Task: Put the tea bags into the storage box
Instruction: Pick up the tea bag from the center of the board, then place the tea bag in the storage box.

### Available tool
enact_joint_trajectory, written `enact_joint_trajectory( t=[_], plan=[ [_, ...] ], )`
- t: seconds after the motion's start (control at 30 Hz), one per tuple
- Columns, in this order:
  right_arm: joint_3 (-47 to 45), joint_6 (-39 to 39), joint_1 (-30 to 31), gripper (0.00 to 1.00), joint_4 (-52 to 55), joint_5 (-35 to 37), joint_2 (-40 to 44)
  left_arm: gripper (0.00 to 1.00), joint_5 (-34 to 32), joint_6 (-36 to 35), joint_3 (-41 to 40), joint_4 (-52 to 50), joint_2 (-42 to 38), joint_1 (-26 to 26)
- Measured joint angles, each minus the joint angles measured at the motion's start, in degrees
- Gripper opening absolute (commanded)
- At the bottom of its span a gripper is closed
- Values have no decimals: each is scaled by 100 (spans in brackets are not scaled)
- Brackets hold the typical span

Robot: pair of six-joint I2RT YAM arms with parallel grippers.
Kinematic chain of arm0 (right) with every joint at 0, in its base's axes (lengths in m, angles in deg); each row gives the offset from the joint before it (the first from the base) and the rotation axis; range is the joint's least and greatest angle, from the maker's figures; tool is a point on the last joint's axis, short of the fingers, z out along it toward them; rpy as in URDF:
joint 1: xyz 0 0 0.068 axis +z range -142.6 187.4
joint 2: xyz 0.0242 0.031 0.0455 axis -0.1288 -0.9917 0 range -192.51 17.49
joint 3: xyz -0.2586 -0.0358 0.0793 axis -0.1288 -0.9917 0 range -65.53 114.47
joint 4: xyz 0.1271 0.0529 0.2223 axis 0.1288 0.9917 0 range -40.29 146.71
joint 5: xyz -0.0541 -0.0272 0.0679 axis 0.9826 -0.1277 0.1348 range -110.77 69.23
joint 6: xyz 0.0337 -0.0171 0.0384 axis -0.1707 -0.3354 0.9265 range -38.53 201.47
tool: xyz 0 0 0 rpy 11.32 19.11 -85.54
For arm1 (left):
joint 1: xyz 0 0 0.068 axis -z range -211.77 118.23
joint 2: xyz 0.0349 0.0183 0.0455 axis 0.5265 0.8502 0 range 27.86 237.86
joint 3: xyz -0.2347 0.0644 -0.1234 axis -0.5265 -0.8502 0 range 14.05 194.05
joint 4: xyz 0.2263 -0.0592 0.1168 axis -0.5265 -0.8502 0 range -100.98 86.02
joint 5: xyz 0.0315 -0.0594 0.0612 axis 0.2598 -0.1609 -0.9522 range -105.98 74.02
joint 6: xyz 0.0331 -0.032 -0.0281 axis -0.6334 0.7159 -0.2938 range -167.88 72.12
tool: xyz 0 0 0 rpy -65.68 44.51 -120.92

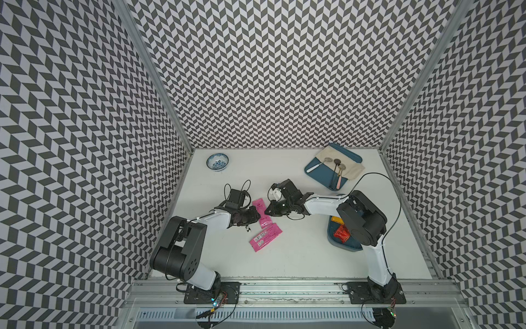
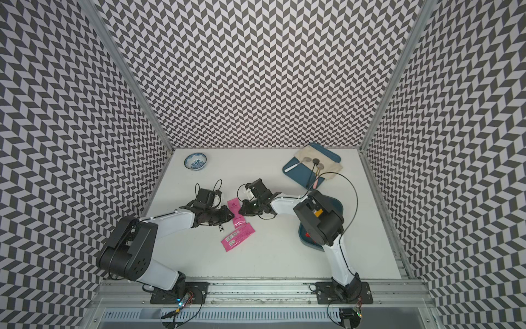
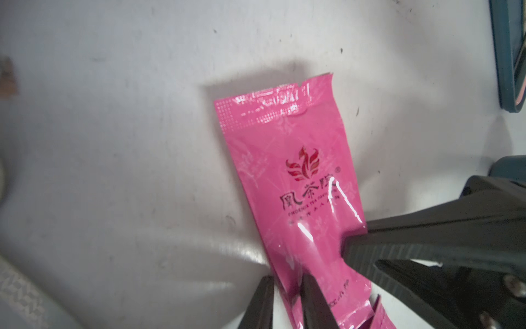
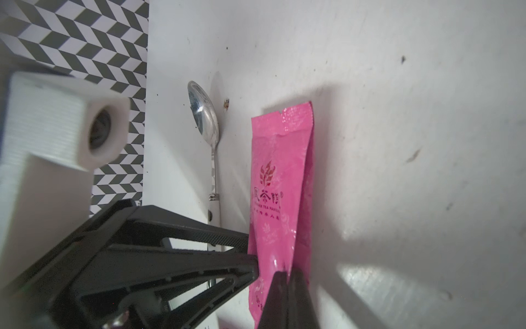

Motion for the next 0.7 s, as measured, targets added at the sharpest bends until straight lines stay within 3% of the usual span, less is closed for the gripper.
enact_joint_trajectory(
  t=[0.27,0.43,0.7],
  plan=[
    [-232,-74,-273,0,466,92,732,31,-164,-57,190,-501,-599,-125],
    [-839,-197,-828,0,870,380,2055,32,-142,-66,354,-468,-1130,-208],
    [-1792,-341,-1696,0,1993,1416,4240,32,17,-24,361,-297,-909,-205]
  ],
)
